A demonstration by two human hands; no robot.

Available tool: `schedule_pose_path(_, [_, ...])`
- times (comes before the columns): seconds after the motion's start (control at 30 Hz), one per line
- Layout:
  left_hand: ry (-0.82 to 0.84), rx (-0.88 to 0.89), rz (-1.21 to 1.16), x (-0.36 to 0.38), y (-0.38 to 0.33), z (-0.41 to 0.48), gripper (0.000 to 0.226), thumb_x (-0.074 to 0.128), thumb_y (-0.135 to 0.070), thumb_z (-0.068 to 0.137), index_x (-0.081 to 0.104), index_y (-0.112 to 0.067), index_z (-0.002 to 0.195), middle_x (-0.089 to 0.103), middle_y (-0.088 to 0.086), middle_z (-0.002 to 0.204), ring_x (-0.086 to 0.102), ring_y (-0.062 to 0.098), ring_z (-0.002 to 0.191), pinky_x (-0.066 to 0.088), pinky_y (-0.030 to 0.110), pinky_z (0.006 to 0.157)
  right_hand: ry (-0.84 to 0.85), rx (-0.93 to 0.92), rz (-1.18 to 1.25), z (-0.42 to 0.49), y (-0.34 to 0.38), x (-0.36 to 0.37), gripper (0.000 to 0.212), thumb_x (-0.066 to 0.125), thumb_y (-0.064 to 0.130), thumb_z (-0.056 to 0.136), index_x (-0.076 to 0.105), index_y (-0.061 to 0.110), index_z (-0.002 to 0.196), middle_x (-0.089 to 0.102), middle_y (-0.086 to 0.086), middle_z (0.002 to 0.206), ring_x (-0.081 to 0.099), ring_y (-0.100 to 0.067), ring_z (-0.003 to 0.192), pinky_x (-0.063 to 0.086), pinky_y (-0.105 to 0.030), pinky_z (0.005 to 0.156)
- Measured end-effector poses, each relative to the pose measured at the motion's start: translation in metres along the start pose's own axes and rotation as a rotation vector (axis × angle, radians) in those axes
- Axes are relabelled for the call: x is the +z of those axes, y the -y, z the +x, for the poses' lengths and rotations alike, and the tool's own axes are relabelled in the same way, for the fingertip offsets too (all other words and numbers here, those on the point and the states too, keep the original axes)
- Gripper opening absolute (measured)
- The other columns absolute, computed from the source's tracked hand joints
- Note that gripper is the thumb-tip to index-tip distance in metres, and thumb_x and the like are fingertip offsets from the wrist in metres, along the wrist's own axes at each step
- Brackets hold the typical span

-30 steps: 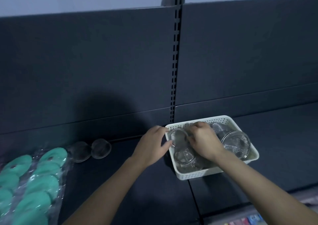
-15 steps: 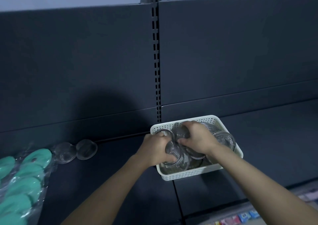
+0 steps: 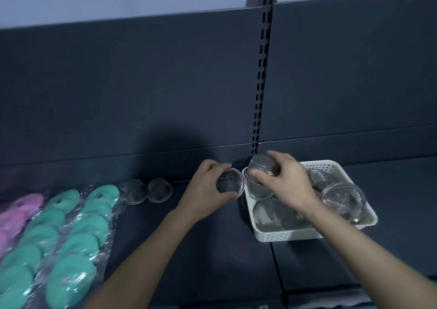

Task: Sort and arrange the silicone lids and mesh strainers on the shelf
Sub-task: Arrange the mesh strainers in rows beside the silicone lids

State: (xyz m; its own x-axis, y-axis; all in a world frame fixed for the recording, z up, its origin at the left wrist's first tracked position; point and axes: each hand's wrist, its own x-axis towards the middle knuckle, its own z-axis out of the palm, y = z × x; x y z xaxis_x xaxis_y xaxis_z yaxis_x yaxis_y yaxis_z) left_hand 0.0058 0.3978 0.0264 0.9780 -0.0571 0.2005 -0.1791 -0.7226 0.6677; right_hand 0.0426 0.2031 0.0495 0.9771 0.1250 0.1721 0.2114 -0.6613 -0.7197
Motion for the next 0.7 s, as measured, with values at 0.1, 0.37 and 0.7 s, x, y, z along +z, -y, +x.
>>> schedule_pose_path(0.1, [-0.023,-0.072,0.064,-0.02,0.021,-0.017,0.068,0.079,-0.03,0.07,0.051,-0.022,0.131,0.04,-0.013,0.114,0.043,-0.004,0.101,0.03,0.0,0.086,0.042,-0.018,0.02,-0.007,0.02,0.024,0.067,0.078,0.039,0.072,0.055,0.015,0.131,0.06,-0.001,0.116,0.056,-0.012,0.104,0.039,-0.02,0.088])
schedule_pose_path(0.37, [-0.059,-0.253,0.2,-0.067,0.092,-0.06,0.063,0.08,-0.022,0.067,0.052,-0.015,0.124,0.043,-0.007,0.114,0.045,0.006,0.101,0.028,0.007,0.08,0.269,-0.061,0.016,-0.023,0.061,0.11,0.061,0.08,0.034,0.071,0.058,0.015,0.125,0.061,-0.005,0.116,0.054,-0.021,0.108,0.041,-0.025,0.09])
schedule_pose_path(0.7, [0.063,-0.424,0.35,-0.1,0.168,-0.084,0.065,0.078,-0.022,0.067,0.05,-0.013,0.126,0.047,0.006,0.119,0.048,0.023,0.112,0.041,0.027,0.09,0.472,-0.04,-0.072,-0.025,0.083,0.193,0.058,0.074,0.029,0.076,0.053,0.014,0.128,0.056,-0.004,0.126,0.049,-0.023,0.118,0.044,-0.029,0.095])
